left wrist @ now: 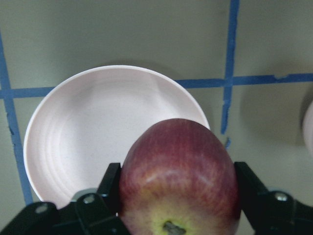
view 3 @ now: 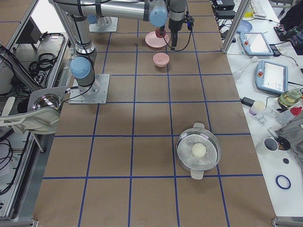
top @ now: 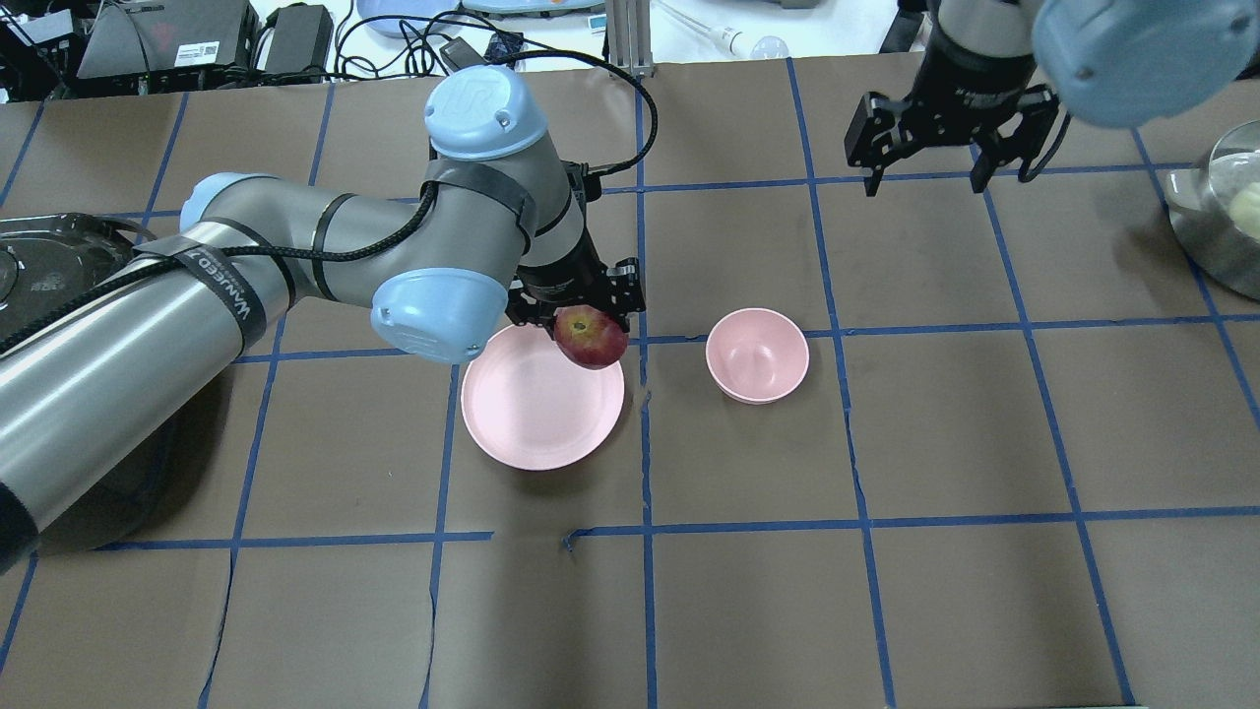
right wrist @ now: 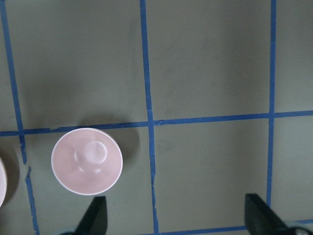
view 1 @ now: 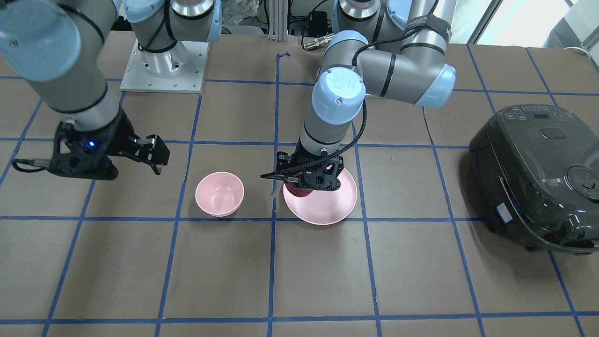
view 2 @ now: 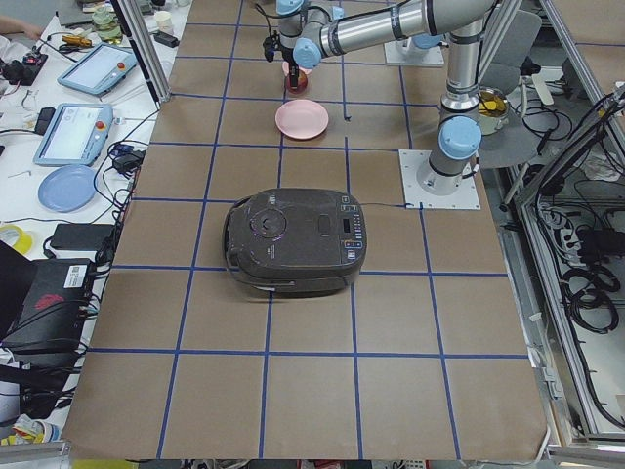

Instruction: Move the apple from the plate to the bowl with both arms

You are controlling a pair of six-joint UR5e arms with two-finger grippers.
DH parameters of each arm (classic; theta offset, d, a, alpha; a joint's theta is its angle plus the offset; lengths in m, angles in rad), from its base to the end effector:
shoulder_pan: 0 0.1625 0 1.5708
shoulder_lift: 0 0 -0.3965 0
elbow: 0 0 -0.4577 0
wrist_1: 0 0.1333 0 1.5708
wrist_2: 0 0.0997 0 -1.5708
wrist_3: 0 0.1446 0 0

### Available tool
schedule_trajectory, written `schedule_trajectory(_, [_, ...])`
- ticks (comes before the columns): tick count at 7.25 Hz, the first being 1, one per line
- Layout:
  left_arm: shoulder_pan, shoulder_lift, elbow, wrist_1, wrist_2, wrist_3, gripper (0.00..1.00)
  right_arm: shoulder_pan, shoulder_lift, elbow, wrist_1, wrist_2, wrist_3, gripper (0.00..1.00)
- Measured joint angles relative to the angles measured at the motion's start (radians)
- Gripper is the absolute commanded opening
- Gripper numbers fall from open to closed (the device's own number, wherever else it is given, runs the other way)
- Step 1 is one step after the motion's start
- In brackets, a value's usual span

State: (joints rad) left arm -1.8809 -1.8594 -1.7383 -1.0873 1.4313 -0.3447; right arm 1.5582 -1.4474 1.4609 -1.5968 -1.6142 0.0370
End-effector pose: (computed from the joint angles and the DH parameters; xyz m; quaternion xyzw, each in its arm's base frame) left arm -0.3375 -0.5506 0.2006 0.0163 -0.9973 -0.0095 0.0704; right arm 0.1194 -0.6095 0.4066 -0.0249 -0.9994 0.0065 0.0216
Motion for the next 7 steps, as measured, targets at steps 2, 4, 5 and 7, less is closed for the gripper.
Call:
schedule_trajectory(2, [-0.084,-0.018,0.027,0.035,-0.003,-0.114,0.04,0.01,-0.044,-0.01,0.006,-0.002,0.004,1.0])
schedule_trajectory(4, [-0.143,-0.07,0.062,0.138,-0.005,-0.226,0.04,0.014,-0.065,0.025,-0.033,-0.002,0.001,1.0])
schedule_trajectory(5, [-0.162,-0.11,0.084,0.173,-0.008,-0.253,0.04,0.014,-0.07,0.036,-0.039,-0.003,-0.002,1.0])
schedule_trajectory(7, [-0.197,-0.182,0.131,0.236,-0.01,-0.322,0.08,0.014,-0.073,0.041,-0.041,-0.006,-0.004,1.0])
